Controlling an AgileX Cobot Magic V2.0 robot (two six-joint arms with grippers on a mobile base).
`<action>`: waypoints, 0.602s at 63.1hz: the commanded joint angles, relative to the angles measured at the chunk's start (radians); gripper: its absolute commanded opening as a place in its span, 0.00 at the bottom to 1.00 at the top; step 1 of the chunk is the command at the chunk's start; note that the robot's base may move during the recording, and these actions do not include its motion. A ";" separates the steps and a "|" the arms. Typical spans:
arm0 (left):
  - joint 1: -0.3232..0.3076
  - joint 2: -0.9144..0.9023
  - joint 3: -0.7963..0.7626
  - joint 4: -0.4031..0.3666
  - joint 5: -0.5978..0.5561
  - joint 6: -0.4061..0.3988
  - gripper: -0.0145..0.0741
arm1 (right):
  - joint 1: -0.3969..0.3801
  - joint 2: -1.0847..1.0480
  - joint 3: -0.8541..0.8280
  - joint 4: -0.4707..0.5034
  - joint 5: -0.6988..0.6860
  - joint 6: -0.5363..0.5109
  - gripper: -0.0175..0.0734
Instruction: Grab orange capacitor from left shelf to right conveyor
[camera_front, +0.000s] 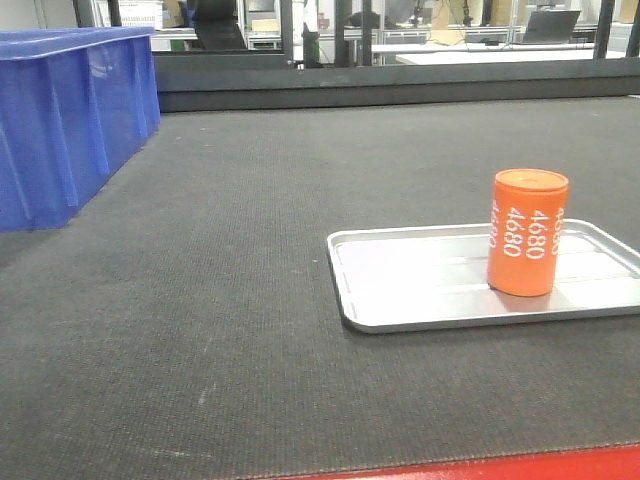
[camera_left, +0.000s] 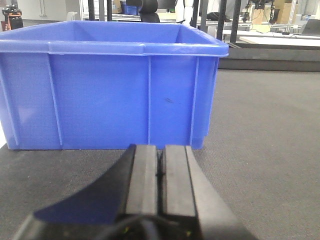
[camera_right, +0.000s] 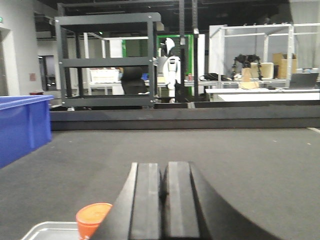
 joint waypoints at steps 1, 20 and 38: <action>-0.001 -0.009 0.022 -0.001 -0.090 -0.002 0.02 | -0.024 -0.021 -0.020 -0.024 -0.076 -0.008 0.25; -0.001 -0.009 0.022 -0.001 -0.090 -0.002 0.02 | -0.117 -0.021 -0.020 -0.115 -0.070 -0.008 0.25; -0.001 -0.009 0.022 -0.001 -0.090 -0.002 0.02 | -0.140 -0.021 -0.020 -0.104 -0.078 0.075 0.25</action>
